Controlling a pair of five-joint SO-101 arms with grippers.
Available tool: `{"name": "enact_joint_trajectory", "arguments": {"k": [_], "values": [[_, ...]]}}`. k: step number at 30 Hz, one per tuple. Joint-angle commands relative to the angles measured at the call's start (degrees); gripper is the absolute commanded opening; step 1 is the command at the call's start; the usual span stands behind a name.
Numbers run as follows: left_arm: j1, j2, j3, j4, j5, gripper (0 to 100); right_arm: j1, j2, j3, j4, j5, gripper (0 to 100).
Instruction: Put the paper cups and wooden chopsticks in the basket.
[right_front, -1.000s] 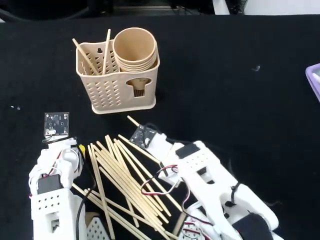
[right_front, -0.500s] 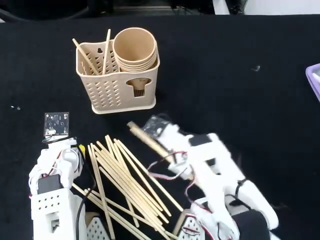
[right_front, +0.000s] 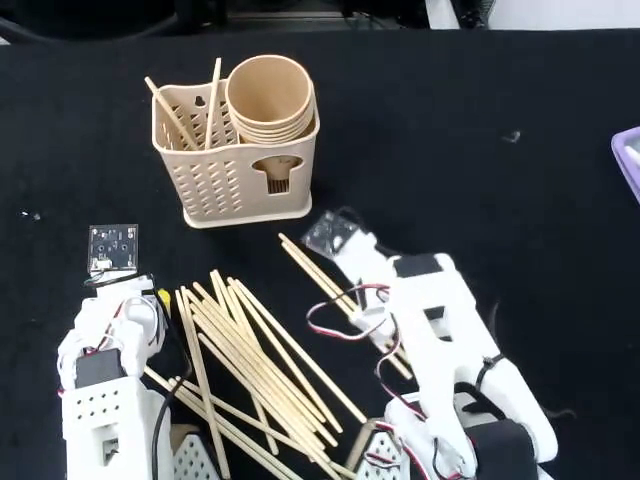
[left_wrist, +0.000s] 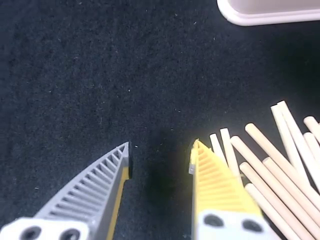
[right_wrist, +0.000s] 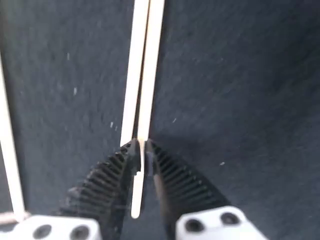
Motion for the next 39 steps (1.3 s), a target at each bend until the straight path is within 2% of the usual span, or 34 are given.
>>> {"name": "enact_joint_trajectory", "arguments": {"k": [1,4,8,10,15,24,26,30,35,39], "values": [[-0.2,-0.5,-0.2,-1.0,0.4,20,-1.8,-0.5,-5.8,0.5,-7.0,16.9],[-0.2,-0.5,-0.2,-1.0,0.4,20,-4.5,-0.1,-7.4,0.5,-11.3,23.1],[-0.2,-0.5,-0.2,-1.0,0.4,20,-13.6,0.7,-4.8,-0.9,-12.7,22.2],[-0.2,-0.5,-0.2,-1.0,0.4,20,-15.7,1.8,-3.7,-3.6,-13.5,22.3],[-0.2,-0.5,-0.3,-1.0,0.4,20,-13.9,6.7,-4.4,-8.9,-12.9,22.2],[-0.2,-0.5,-0.3,-1.0,0.4,20,-12.1,19.9,-10.5,-9.0,-10.5,22.1],[-0.2,-0.5,-0.3,-1.0,0.4,20,-12.4,22.1,-12.1,-7.8,-10.2,17.8],[-0.2,-0.5,-0.3,-1.0,0.4,20,-13.6,25.5,-15.2,-3.1,-8.1,0.5],[-0.2,-0.5,-0.3,-1.0,0.4,20,-13.8,25.4,-15.3,-2.0,-7.5,1.0],[-0.2,-0.5,-0.3,-1.0,0.4,20,-13.8,16.8,-15.3,1.0,-7.5,1.0]]}}
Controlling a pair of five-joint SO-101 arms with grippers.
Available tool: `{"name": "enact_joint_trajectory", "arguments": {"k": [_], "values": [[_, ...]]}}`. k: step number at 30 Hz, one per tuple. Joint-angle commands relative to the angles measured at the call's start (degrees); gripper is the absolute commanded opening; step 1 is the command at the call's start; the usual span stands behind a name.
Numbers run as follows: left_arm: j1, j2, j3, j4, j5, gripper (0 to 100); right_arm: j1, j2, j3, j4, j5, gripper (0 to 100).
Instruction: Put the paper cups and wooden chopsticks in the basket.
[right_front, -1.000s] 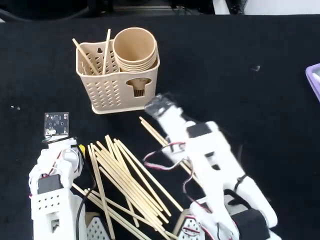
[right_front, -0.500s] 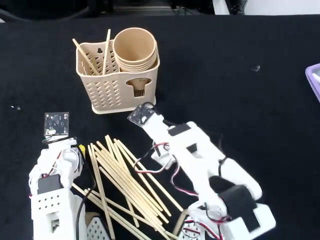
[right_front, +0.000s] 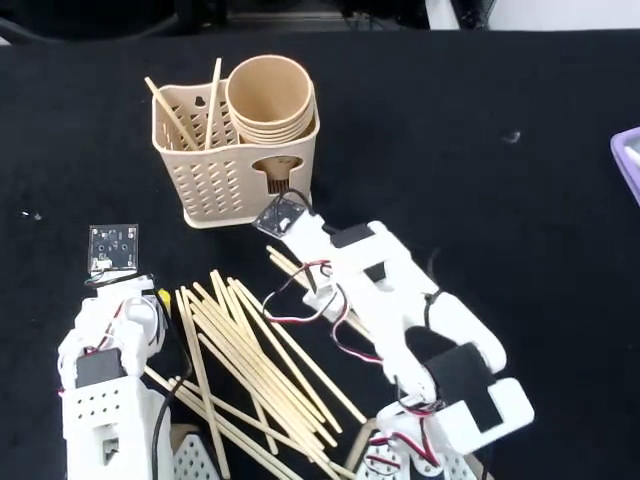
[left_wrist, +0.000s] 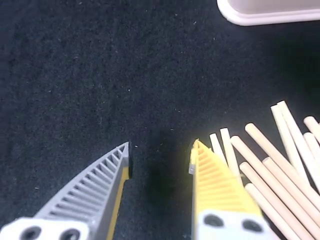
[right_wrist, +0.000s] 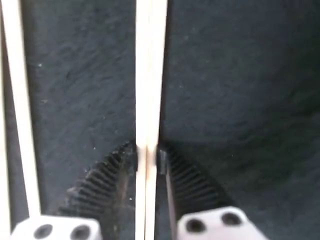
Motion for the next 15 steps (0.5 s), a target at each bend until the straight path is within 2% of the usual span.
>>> {"name": "enact_joint_trajectory", "arguments": {"k": [1,10,15], "values": [[-0.2,-0.5,-0.3,-1.0,0.4,20,-0.6,-9.5,-0.1,5.4,0.8,1.0],[-0.2,-0.5,-0.3,-1.0,0.4,20,-0.5,-40.3,0.1,16.0,0.9,1.0],[-0.2,-0.5,-0.3,-1.0,0.4,20,-0.6,-43.7,4.6,16.7,1.1,1.0]]}}
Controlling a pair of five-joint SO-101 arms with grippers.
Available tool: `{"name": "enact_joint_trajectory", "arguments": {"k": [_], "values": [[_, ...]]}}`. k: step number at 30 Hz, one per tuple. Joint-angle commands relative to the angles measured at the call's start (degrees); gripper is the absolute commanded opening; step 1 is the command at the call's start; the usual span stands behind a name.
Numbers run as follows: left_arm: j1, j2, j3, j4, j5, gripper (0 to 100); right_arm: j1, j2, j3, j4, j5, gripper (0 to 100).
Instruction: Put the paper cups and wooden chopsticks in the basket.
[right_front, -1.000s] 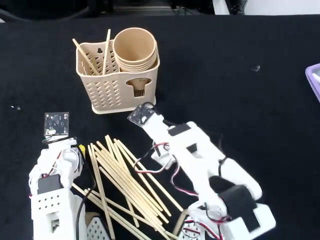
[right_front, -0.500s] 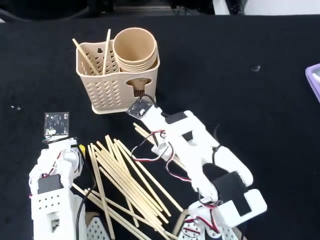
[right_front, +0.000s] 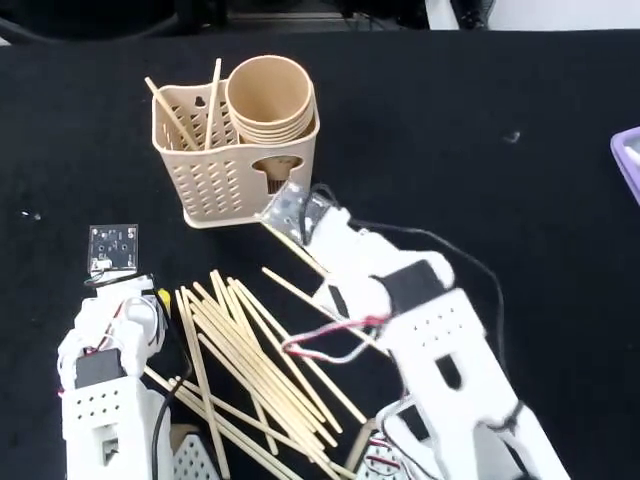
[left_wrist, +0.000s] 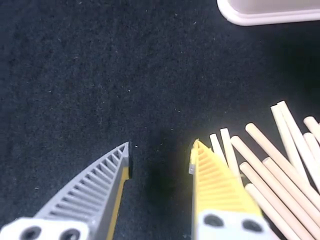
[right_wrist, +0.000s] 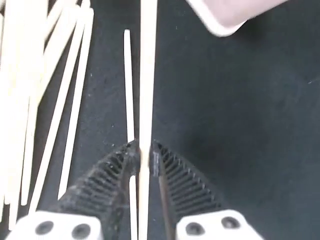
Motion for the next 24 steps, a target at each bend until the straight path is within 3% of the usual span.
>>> {"name": "enact_joint_trajectory", "arguments": {"k": [1,9,21,24], "values": [[-0.2,-0.5,-0.3,-1.0,0.4,20,-0.2,-1.5,4.8,-2.1,1.6,1.0],[-0.2,-0.5,-0.3,-1.0,0.4,20,-0.2,11.1,18.1,-21.4,7.4,1.1],[-0.2,-0.5,-0.3,-1.0,0.4,20,-0.2,30.8,9.9,-22.0,7.5,1.7],[-0.2,-0.5,-0.3,-1.0,0.4,20,-0.2,32.1,9.3,-21.5,7.1,7.5]]}}
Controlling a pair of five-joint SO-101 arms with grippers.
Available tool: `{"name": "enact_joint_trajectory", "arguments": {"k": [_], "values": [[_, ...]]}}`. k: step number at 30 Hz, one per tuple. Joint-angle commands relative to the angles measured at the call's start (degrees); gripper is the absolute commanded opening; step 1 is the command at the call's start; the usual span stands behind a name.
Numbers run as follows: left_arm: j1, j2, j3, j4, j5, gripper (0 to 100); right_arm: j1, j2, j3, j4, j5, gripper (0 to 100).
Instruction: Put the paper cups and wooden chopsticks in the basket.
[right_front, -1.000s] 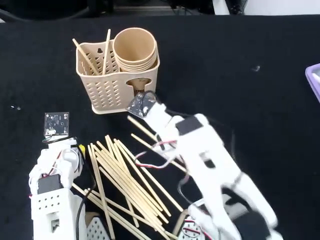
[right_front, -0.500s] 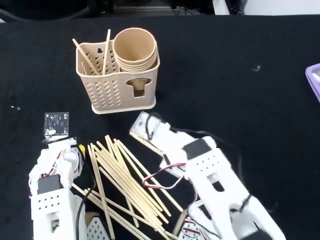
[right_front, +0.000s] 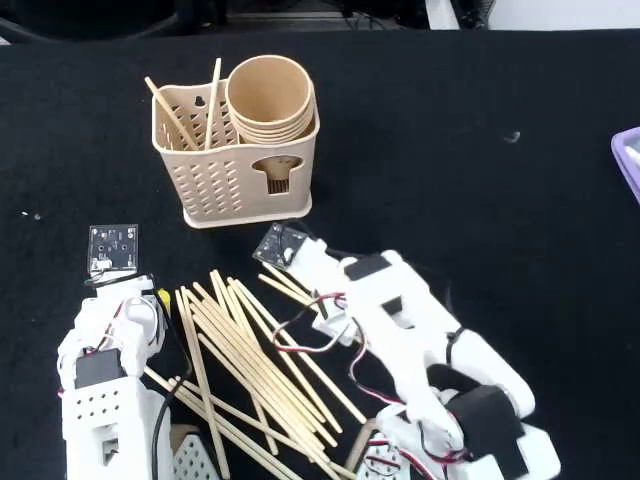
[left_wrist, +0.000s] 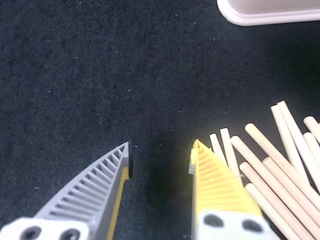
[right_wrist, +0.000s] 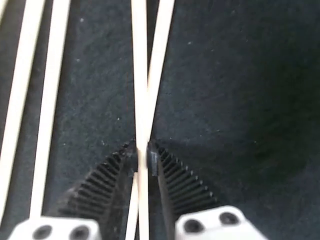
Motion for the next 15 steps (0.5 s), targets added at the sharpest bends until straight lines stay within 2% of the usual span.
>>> {"name": "enact_joint_trajectory", "arguments": {"k": [1,8,15], "values": [[-0.2,-0.5,-0.3,-1.0,0.4,20,-0.3,1.7,-1.1,0.0,0.3,9.3],[-0.2,-0.5,-0.3,-1.0,0.4,20,-0.4,-2.0,-1.2,3.5,0.3,10.9],[-0.2,-0.5,-0.3,-1.0,0.4,20,-2.3,-2.2,2.9,0.5,0.2,10.9]]}}
